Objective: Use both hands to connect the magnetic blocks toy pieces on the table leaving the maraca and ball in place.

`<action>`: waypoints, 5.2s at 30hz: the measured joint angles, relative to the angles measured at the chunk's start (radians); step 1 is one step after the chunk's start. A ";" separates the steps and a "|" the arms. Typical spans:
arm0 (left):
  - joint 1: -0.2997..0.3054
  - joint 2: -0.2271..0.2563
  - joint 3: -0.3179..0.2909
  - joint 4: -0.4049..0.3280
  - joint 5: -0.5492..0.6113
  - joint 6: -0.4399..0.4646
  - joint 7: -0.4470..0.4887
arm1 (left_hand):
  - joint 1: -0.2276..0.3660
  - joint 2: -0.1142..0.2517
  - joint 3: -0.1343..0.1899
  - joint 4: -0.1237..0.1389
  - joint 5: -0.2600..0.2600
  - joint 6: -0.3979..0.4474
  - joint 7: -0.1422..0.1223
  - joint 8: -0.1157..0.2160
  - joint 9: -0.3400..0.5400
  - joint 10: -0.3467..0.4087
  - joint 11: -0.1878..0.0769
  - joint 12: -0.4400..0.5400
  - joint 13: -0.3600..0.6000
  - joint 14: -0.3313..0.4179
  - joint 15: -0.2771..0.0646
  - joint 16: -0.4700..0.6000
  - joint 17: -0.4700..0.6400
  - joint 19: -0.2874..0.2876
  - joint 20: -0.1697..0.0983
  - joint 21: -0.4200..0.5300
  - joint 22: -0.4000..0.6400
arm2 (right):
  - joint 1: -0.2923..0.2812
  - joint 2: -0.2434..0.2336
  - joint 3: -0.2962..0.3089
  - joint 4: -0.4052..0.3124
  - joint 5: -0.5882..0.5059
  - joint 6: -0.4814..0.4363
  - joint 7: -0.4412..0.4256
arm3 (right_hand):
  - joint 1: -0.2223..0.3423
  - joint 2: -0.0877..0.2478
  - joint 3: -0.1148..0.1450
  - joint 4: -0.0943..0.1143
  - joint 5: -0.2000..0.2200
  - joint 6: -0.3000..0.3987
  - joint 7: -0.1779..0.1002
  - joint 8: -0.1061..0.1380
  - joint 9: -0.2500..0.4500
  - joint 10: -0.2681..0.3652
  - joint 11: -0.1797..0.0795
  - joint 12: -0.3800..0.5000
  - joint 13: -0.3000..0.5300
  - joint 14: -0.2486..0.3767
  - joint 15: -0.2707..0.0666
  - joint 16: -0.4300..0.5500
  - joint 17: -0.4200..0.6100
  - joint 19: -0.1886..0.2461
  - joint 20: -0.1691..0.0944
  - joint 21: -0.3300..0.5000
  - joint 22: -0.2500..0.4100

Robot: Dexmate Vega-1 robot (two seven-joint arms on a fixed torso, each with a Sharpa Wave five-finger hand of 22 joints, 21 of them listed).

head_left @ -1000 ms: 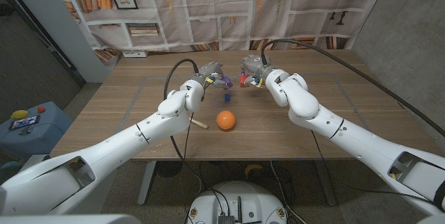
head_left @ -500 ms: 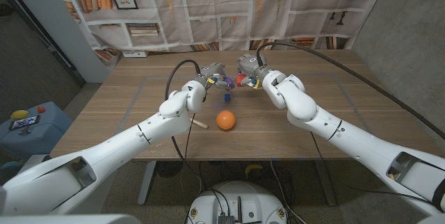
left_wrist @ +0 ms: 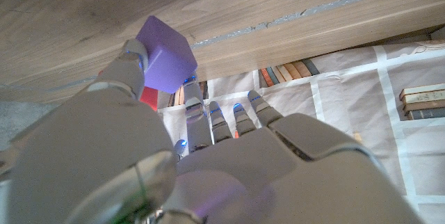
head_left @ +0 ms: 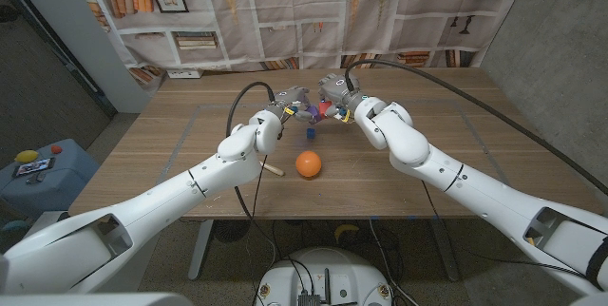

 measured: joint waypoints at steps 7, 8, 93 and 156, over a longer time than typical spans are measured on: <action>0.000 0.000 0.000 0.001 0.000 -0.005 0.002 | 0.000 0.000 0.000 0.000 0.000 0.000 0.000 0.005 0.001 0.000 0.000 0.000 0.000 0.000 0.000 0.000 0.000 0.000 0.000 0.000 0.000 | 0.002 0.010 -0.002 0.007 -0.002 0.007 -0.003 | 0.000 0.000 0.000 0.000 0.000 0.000 0.000 0.000 0.000 0.000 0.000 0.000 0.000 0.000 0.000 0.000 0.000 0.005 -0.005 0.000 0.000; 0.000 0.000 0.000 0.001 0.000 -0.005 0.002 | 0.000 0.000 0.000 0.000 0.000 0.000 0.000 0.005 0.001 0.000 0.000 0.000 0.000 0.000 0.000 0.000 0.000 0.000 0.000 0.000 0.000 | 0.002 0.012 -0.002 0.009 -0.002 0.007 -0.003 | 0.000 0.000 0.000 0.000 0.000 0.000 0.000 0.000 0.000 0.000 0.000 0.000 0.000 0.000 0.000 0.000 0.000 0.005 -0.005 0.000 0.000; 0.009 0.010 -0.003 -0.013 0.024 -0.001 -0.012 | 0.018 0.000 -0.017 -0.003 0.004 0.005 0.005 -0.006 0.000 0.005 -0.005 0.000 0.000 0.004 0.004 0.000 0.000 0.000 0.000 0.000 0.000 | 0.034 0.041 0.004 -0.016 -0.035 -0.034 0.260 | -0.116 -0.101 -0.117 0.060 0.039 -0.565 0.000 -0.279 -0.046 -0.319 0.172 -0.067 0.016 -0.190 0.179 -0.093 0.019 -0.160 0.123 -0.019 0.000; 0.087 0.160 -0.103 -0.104 0.071 0.025 -0.107 | 0.016 0.003 -0.029 0.001 0.000 0.005 0.005 -0.016 0.000 0.005 -0.005 -0.004 0.000 0.009 -0.002 0.000 0.000 0.004 -0.004 0.000 0.000 | -0.032 -0.151 0.247 -0.049 0.794 -0.108 0.022 | -0.274 -0.019 -0.137 0.114 0.041 -0.593 0.021 -0.320 -0.047 -0.291 0.144 -0.036 0.019 -0.202 0.166 -0.093 0.033 -0.195 0.101 -0.015 0.000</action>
